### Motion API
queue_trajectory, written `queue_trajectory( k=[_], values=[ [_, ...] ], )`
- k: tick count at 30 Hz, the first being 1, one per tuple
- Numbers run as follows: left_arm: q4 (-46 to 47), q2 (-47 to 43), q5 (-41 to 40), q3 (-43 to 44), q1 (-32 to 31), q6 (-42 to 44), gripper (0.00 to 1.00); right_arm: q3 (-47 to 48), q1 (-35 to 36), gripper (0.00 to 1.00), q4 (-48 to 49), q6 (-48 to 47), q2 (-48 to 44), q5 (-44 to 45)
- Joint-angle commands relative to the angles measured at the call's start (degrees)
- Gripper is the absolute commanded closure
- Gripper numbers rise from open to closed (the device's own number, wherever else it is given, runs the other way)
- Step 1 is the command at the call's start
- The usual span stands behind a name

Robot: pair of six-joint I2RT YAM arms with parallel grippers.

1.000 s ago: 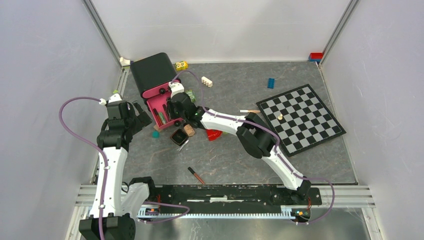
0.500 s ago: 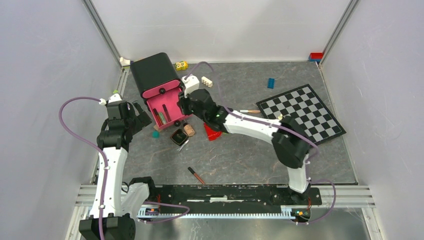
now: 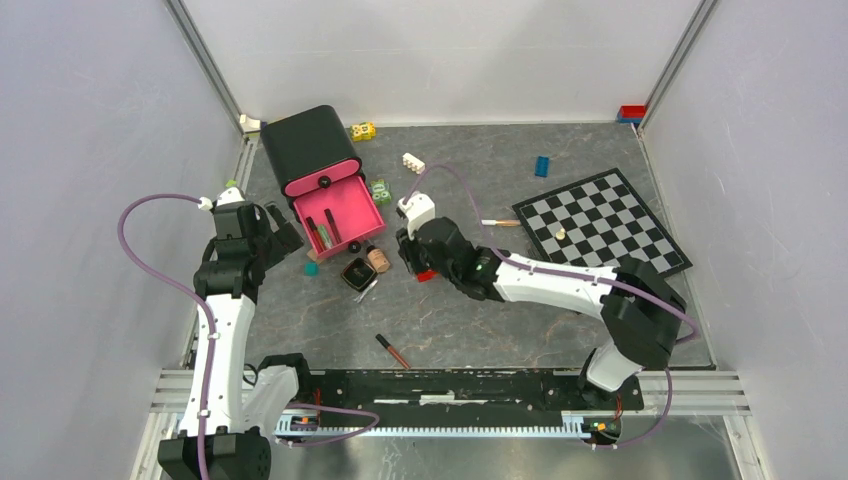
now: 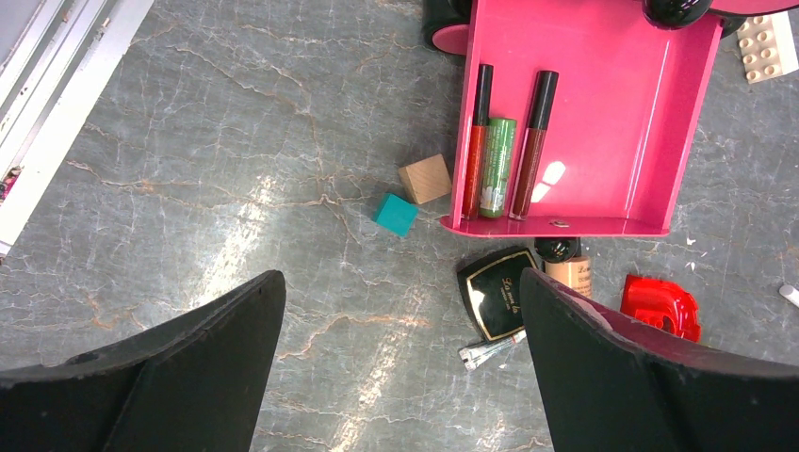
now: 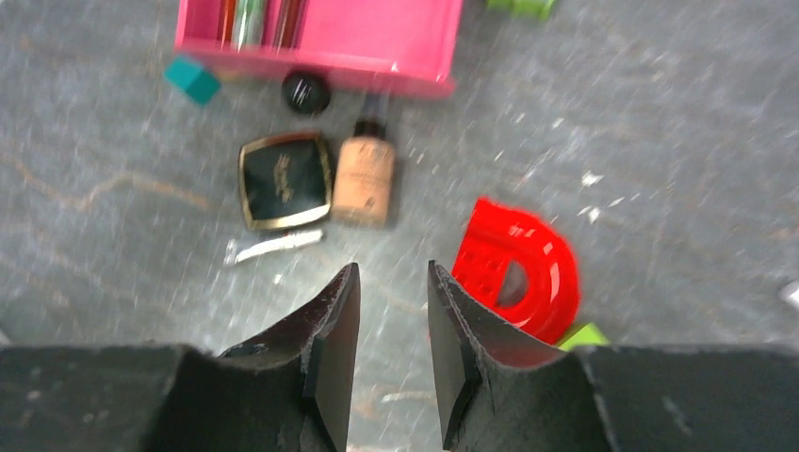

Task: Organize the makeup
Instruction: Pick up the lipstick at the center of the board.

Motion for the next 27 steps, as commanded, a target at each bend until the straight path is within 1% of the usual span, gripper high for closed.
queue_trajectory(
  k=[1, 6, 12, 18, 27],
  values=[
    [1.78, -0.17, 0.31, 0.27, 0.07, 0.54, 0.0, -3.47, 4.97, 0.61, -3.34, 5.58, -2.2, -2.16],
    [1.78, 0.0, 0.21, 0.22, 0.07, 0.57, 0.0, -5.03, 11.29, 0.59, -5.06, 10.9, -0.14, -4.17],
    [1.78, 0.26, 0.52, 0.28, 0.13, 0.54, 0.0, -0.11, 16.66, 0.57, -12.22, 12.37, 4.89, -4.93],
    [1.76, 0.08, 0.4, 0.26, 0.06, 0.54, 0.0, 4.57, 18.75, 0.56, -18.69, 12.82, 9.75, -3.14],
    [1.8, -0.1, 0.48, 0.26, 0.07, 0.54, 0.0, 6.72, 19.99, 0.54, -20.06, 12.61, 13.25, -5.53]
  ],
)
